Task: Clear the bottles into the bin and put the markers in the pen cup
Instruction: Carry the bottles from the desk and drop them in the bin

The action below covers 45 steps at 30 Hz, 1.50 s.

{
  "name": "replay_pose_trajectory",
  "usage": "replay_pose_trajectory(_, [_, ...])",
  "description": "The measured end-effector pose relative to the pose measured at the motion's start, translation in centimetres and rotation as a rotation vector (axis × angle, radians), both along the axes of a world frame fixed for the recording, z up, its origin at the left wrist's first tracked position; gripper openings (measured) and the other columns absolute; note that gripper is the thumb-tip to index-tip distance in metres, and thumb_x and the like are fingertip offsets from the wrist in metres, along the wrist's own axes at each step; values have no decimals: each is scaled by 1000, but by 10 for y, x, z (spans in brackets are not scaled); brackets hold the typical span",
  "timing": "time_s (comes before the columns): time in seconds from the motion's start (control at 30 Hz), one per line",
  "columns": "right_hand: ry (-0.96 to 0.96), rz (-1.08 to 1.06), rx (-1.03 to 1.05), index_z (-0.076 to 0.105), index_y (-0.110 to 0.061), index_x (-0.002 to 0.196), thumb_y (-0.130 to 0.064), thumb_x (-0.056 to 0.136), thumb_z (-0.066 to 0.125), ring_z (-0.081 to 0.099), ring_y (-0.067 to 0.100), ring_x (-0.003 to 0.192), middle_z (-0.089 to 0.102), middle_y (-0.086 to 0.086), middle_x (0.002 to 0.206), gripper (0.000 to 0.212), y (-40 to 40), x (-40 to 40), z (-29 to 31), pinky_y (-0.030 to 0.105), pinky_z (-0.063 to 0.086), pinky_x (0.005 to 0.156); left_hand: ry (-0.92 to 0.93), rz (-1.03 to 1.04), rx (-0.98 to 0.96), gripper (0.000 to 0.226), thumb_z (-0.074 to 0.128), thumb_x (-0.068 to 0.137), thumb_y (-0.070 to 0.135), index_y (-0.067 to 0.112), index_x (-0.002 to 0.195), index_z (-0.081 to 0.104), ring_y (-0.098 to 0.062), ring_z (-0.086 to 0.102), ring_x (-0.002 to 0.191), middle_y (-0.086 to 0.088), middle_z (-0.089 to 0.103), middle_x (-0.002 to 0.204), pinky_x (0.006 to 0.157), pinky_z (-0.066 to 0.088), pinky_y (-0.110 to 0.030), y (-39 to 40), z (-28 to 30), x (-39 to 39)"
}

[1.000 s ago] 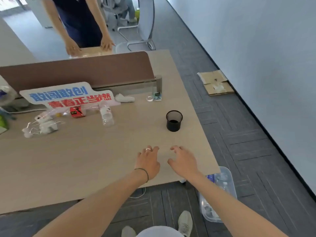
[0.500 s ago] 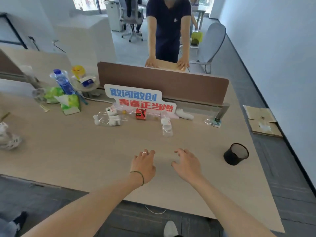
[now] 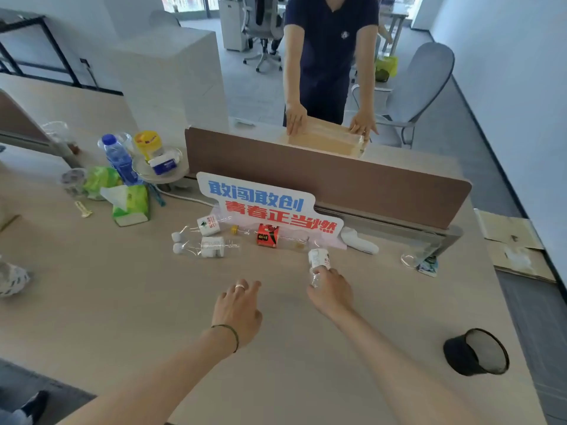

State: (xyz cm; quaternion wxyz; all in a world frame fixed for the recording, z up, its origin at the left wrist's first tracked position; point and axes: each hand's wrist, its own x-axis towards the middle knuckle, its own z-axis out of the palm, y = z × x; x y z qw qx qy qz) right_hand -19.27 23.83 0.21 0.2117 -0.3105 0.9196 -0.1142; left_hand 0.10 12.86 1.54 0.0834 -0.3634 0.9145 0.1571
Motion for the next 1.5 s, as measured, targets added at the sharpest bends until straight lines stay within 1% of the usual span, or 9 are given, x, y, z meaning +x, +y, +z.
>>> replay_pose_trajectory(0.23, [-14,-166,70,51,-18,131,-38,86,64,58,32,116,57,10,127,51,-54,-70,-42,38,50,90,-47,5,39,60,50,88,27,31,146,36,-20,54,118,4,48,133,93,42,-30,-28,-22,-4])
replay_pose_trajectory(0.5, [11,-264,87,29,-20,144,-43,88,64,64,37,104,62,16,122,69,-84,-89,-84,39,47,79,-79,-19,66,60,49,90,27,30,147,34,-18,52,120,5,47,135,97,40,-28,-64,-39,-2])
replay_pose_trajectory(0.6, [-10,-326,77,22,-22,150,-46,88,65,64,38,105,60,16,123,79,-85,-85,-84,38,46,79,-101,-63,49,60,49,89,27,28,147,35,-20,52,119,3,47,136,97,41,-30,-85,-41,-7])
replay_pose_trajectory(0.73, [-36,-414,9,18,-29,151,-44,83,69,63,40,103,50,12,124,86,-82,-76,-66,41,52,81,-123,-124,25,60,51,89,27,25,147,36,-23,52,120,-1,48,136,97,43,-33,-113,-44,-27])
replay_pose_trajectory(0.83, [-37,-402,-53,12,-37,151,-37,80,70,65,39,97,45,8,124,91,-79,-65,-41,38,48,72,-109,-170,19,59,53,90,27,23,146,36,-25,50,123,-4,47,137,101,43,-36,-128,-43,-51])
replay_pose_trajectory(1.03, [34,-255,-21,36,-30,134,-14,72,64,63,36,92,40,2,115,70,-75,-39,6,37,45,68,-22,-184,-22,80,61,84,21,17,153,23,-32,42,134,-10,46,144,110,40,-47,-152,-47,-111])
replay_pose_trajectory(1.27, [36,-265,-35,38,-33,133,-12,73,61,63,32,93,37,-2,112,67,-75,-19,14,36,42,68,-168,-355,-211,85,68,89,31,23,158,19,-39,16,153,-14,27,163,121,19,-61,-175,-73,-174])
replay_pose_trajectory(1.43, [18,-330,-46,36,-35,132,-14,71,64,63,30,91,34,-6,111,71,-68,-22,6,36,47,68,-231,-406,-247,69,68,91,32,22,149,31,-35,43,134,-10,51,145,115,29,-59,-177,-91,-188])
replay_pose_trajectory(1.5, [16,-355,-55,36,-36,132,-14,69,65,63,30,91,33,-6,112,72,-66,-25,4,37,48,68,-229,-404,-240,67,68,91,32,22,147,33,-34,47,130,-9,55,140,115,31,-57,-178,-94,-190])
